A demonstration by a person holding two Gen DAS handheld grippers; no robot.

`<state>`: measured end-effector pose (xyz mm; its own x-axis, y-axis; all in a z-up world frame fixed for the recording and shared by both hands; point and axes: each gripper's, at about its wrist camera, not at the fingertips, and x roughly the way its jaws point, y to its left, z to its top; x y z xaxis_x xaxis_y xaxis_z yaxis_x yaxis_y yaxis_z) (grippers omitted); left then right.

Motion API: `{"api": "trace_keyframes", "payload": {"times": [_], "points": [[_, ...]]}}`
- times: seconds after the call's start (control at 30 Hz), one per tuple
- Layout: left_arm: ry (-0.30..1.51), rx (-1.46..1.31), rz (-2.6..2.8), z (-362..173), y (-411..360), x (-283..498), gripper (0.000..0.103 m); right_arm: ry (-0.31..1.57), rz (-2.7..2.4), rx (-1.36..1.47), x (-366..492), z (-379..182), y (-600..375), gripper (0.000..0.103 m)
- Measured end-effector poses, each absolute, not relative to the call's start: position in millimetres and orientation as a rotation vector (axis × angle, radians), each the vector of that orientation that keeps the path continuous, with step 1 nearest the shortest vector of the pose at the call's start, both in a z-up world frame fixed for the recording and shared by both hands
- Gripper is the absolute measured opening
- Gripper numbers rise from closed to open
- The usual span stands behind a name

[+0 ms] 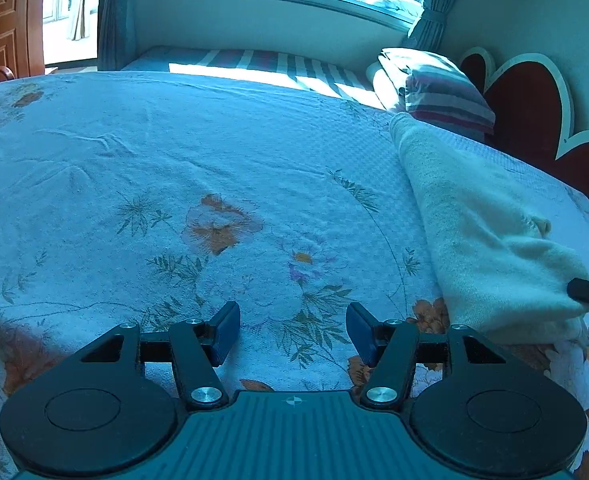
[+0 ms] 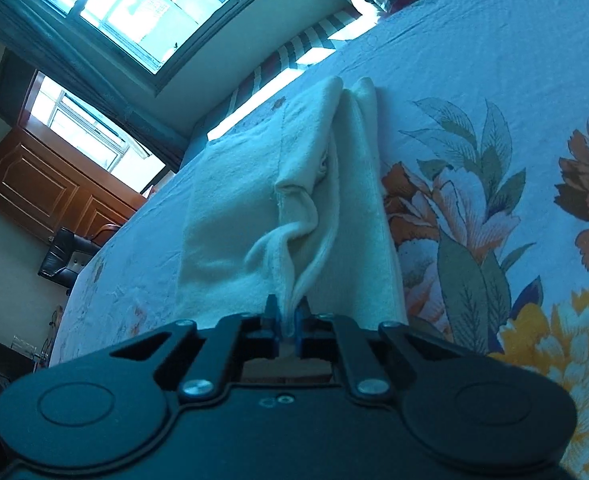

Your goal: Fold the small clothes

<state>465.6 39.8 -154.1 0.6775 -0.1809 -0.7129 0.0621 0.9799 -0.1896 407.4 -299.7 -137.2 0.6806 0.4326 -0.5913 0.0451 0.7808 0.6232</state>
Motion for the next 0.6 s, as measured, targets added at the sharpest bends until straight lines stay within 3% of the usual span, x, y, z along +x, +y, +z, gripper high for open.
{"api": "trace_keyframes", "payload": {"times": [0.17, 0.27, 0.33, 0.43, 0.6], "points": [[0.816, -0.133, -0.156, -155, 36, 468, 0.058, 0.784, 0.172, 0.599, 389, -135, -317, 0.008], [0.819, -0.138, -0.161, -153, 37, 470, 0.058, 0.789, 0.157, 0.568, 393, -141, -321, 0.023], [0.816, -0.134, -0.150, -152, 38, 471, 0.058, 0.697, 0.130, 0.533, 389, -126, -326, 0.045], [0.827, -0.153, -0.136, -154, 41, 474, 0.058, 0.644, 0.181, 0.560, 410, -110, -337, 0.043], [0.831, -0.170, -0.132, -153, 41, 478, 0.058, 0.709, 0.241, 0.545, 470, -116, -338, 0.043]]}}
